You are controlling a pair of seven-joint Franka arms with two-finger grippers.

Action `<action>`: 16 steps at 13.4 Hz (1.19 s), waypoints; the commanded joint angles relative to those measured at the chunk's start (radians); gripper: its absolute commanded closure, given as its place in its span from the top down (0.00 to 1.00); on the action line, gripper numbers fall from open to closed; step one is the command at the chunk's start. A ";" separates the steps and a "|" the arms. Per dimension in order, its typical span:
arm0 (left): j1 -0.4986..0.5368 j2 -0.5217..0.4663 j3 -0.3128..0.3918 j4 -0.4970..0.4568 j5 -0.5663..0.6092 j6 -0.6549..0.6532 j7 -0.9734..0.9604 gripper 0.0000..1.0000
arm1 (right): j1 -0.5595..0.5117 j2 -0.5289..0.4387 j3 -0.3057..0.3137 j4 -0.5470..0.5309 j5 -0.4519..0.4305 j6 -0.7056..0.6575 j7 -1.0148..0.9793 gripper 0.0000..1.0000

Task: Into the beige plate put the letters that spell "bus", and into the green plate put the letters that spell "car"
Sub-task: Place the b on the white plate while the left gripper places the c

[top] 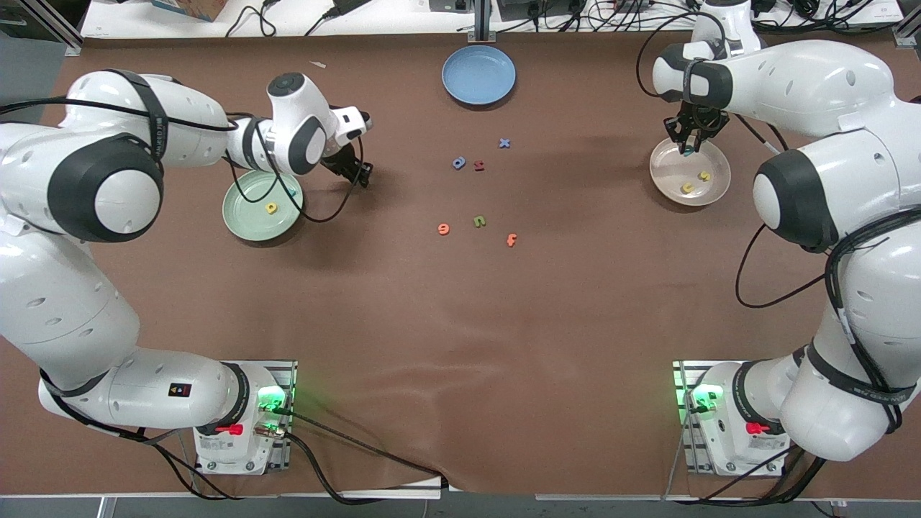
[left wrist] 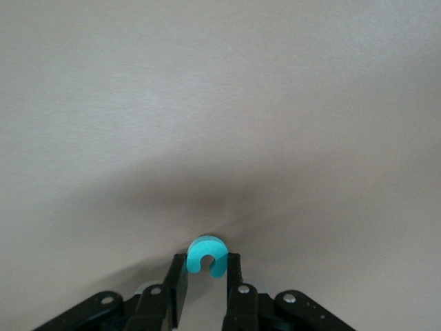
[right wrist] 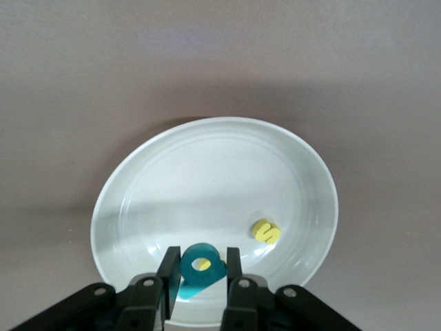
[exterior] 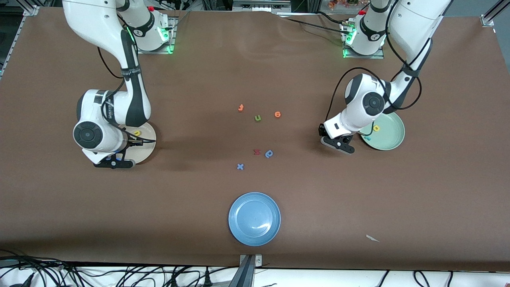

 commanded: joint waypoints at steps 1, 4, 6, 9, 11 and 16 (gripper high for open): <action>0.073 -0.153 0.001 -0.015 0.026 -0.168 0.009 0.00 | 0.009 -0.002 0.004 -0.003 0.048 0.012 -0.018 0.99; 0.133 -0.216 0.062 -0.015 0.027 -0.296 0.140 0.00 | 0.009 -0.008 0.002 0.014 0.059 0.000 -0.018 0.99; 0.133 -0.221 0.161 -0.017 0.027 -0.314 0.304 0.00 | 0.009 -0.024 -0.007 0.086 0.059 -0.060 -0.020 0.99; 0.133 -0.236 0.260 -0.050 0.027 -0.396 0.444 0.00 | 0.007 -0.030 -0.071 0.240 0.109 -0.263 -0.018 0.99; 0.133 -0.238 0.303 -0.089 0.027 -0.396 0.510 0.00 | 0.004 -0.028 -0.129 0.348 0.160 -0.400 -0.015 0.99; 0.133 -0.230 0.326 -0.098 0.047 -0.388 0.530 0.51 | -0.057 -0.027 -0.198 0.593 0.199 -0.655 0.000 0.99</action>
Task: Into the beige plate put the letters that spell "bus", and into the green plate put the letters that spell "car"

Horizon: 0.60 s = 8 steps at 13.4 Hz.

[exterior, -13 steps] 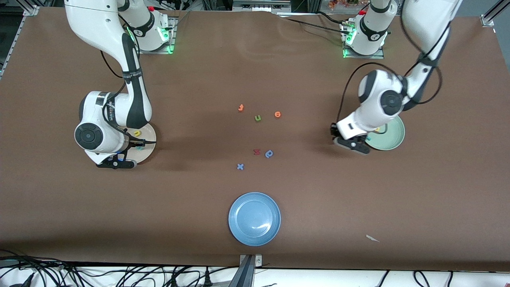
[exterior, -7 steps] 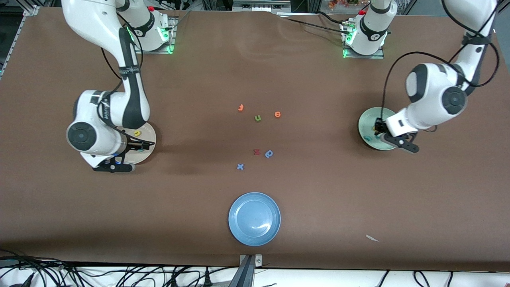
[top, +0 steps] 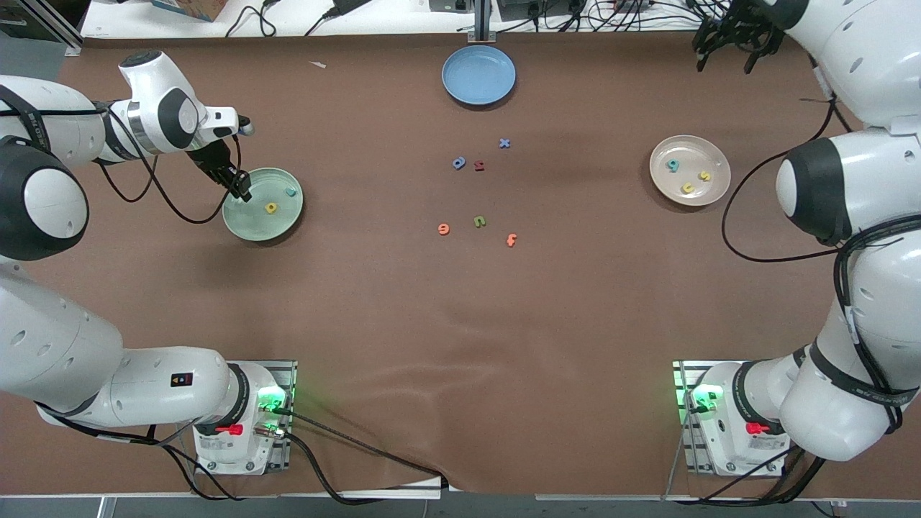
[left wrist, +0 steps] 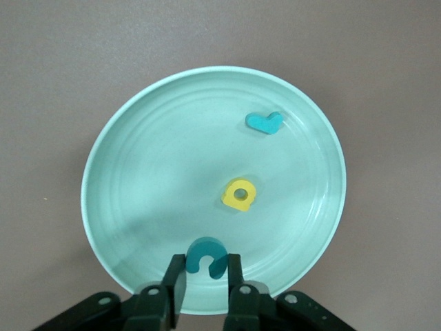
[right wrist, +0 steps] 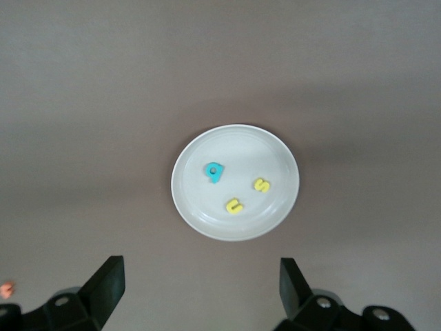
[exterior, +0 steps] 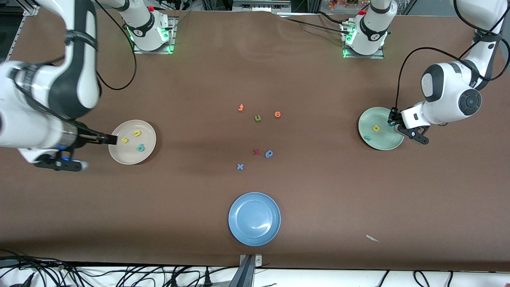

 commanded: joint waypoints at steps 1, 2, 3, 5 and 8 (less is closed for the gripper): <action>-0.004 -0.022 0.007 -0.011 0.025 -0.003 0.014 0.73 | -0.030 0.019 -0.013 0.118 0.050 -0.136 0.018 0.99; -0.004 -0.022 0.009 -0.011 0.025 -0.003 0.010 1.00 | -0.025 0.016 -0.018 0.120 0.049 -0.150 0.026 0.99; -0.004 -0.023 0.009 -0.011 0.025 -0.003 0.006 1.00 | -0.016 0.003 -0.013 0.124 0.043 -0.150 0.029 1.00; -0.006 -0.025 0.007 -0.010 0.026 -0.006 0.005 1.00 | 0.027 -0.003 -0.015 0.124 -0.006 -0.142 0.034 1.00; -0.017 -0.050 0.000 0.037 0.002 -0.006 0.011 1.00 | 0.030 -0.003 -0.013 0.124 -0.010 -0.135 0.035 1.00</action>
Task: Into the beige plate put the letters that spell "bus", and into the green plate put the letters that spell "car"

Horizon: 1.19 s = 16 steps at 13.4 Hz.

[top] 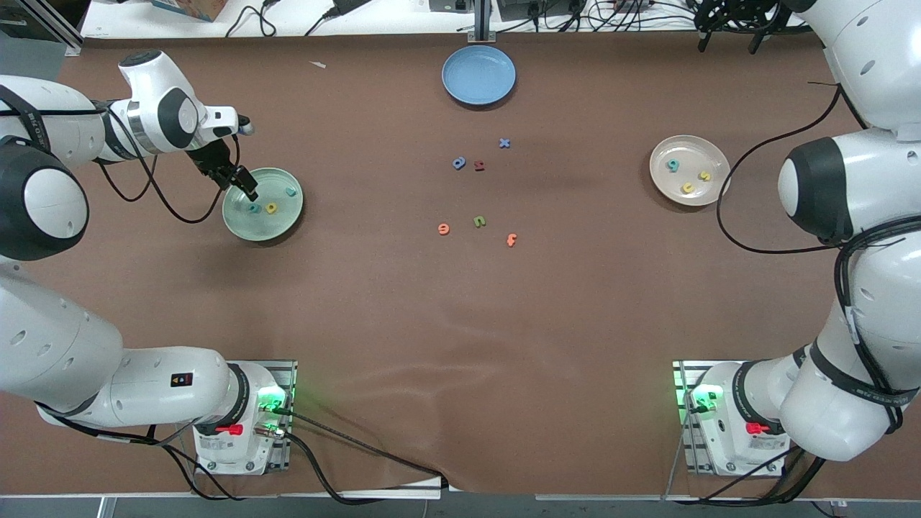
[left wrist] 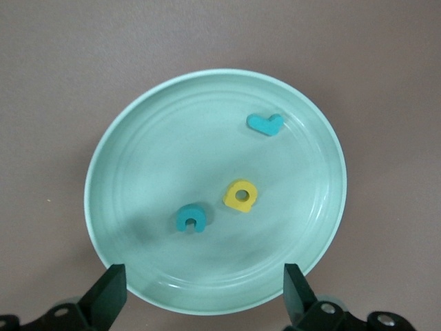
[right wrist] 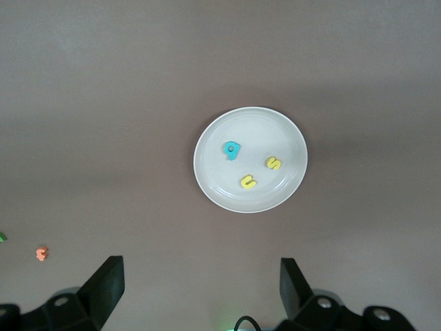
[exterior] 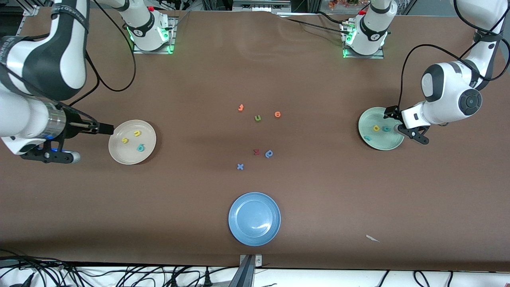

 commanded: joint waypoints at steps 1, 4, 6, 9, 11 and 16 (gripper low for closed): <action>-0.015 -0.087 -0.001 0.059 -0.006 -0.046 0.011 1.00 | 0.000 0.001 -0.006 0.019 -0.014 -0.003 0.009 1.00; -0.032 -0.119 -0.003 0.260 0.008 -0.251 -0.006 1.00 | -0.005 0.001 -0.004 0.019 -0.011 0.005 0.012 1.00; -0.033 -0.151 -0.003 0.361 0.022 -0.367 -0.012 1.00 | -0.018 0.002 0.002 0.019 -0.011 0.005 0.012 1.00; -0.035 -0.187 -0.033 0.502 0.074 -0.519 -0.014 1.00 | -0.128 -0.001 0.133 0.067 -0.029 -0.008 0.039 1.00; -0.035 -0.204 -0.073 0.613 0.114 -0.649 -0.098 1.00 | -0.207 -0.006 0.238 0.095 -0.081 -0.009 0.050 1.00; -0.035 -0.213 -0.104 0.805 0.120 -0.849 -0.366 1.00 | -0.507 -0.085 0.680 0.083 -0.322 0.016 0.105 1.00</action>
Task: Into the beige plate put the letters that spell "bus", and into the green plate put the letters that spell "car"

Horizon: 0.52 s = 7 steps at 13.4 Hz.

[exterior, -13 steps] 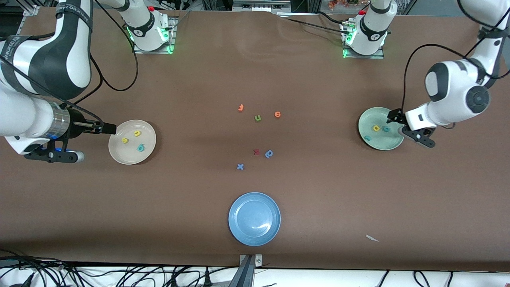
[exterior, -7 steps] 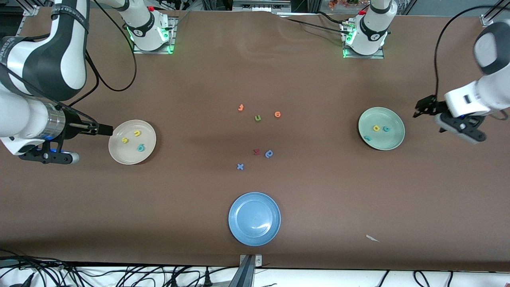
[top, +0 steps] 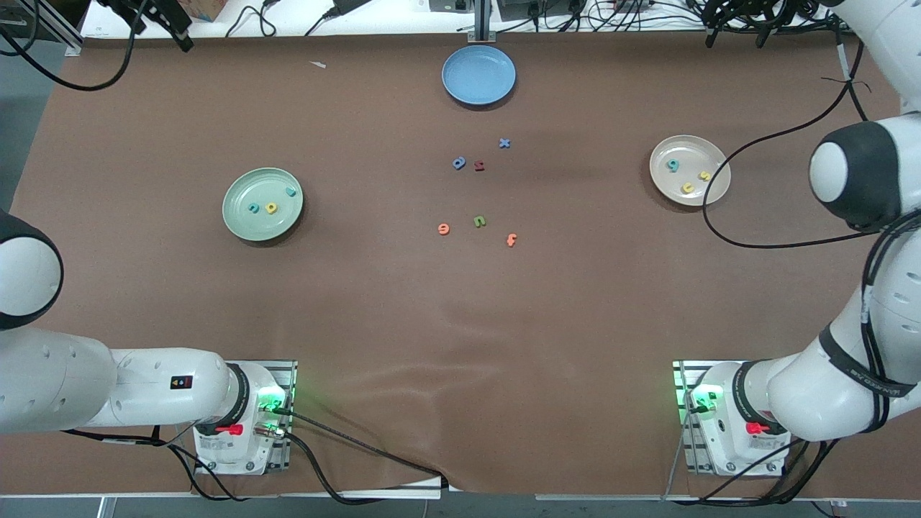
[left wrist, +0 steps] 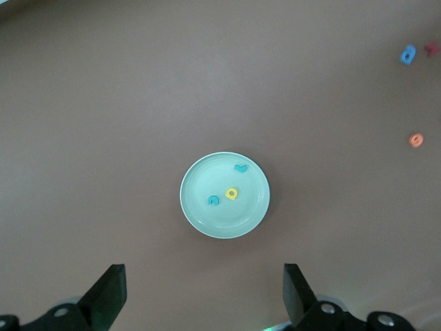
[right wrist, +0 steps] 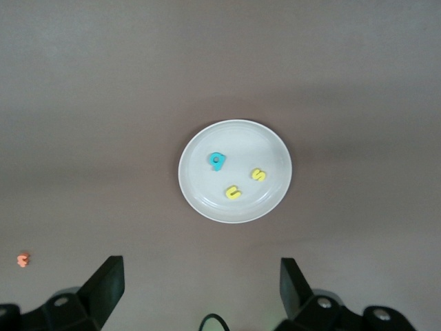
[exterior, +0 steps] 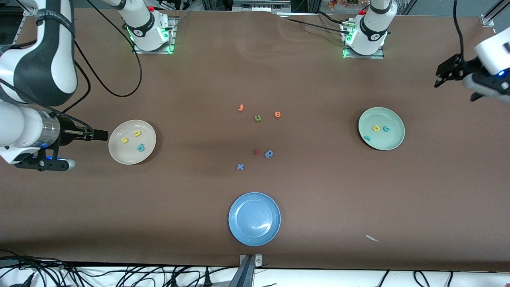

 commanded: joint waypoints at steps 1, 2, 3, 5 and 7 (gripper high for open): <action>-0.002 0.016 -0.002 0.057 0.019 -0.066 -0.135 1.00 | -0.109 -0.048 0.136 -0.019 -0.069 0.019 0.028 1.00; -0.002 0.014 -0.008 0.057 0.019 -0.067 -0.163 1.00 | -0.135 -0.070 0.166 -0.057 -0.074 0.052 0.027 1.00; -0.002 0.014 -0.007 0.059 0.014 -0.067 -0.166 1.00 | -0.164 -0.109 0.198 -0.120 -0.080 0.097 0.027 1.00; -0.004 0.016 -0.005 0.059 -0.010 -0.073 -0.181 1.00 | -0.170 -0.219 0.211 -0.305 -0.109 0.234 0.025 1.00; -0.005 0.017 -0.013 0.059 -0.011 -0.081 -0.244 1.00 | -0.210 -0.259 0.246 -0.372 -0.111 0.293 0.018 1.00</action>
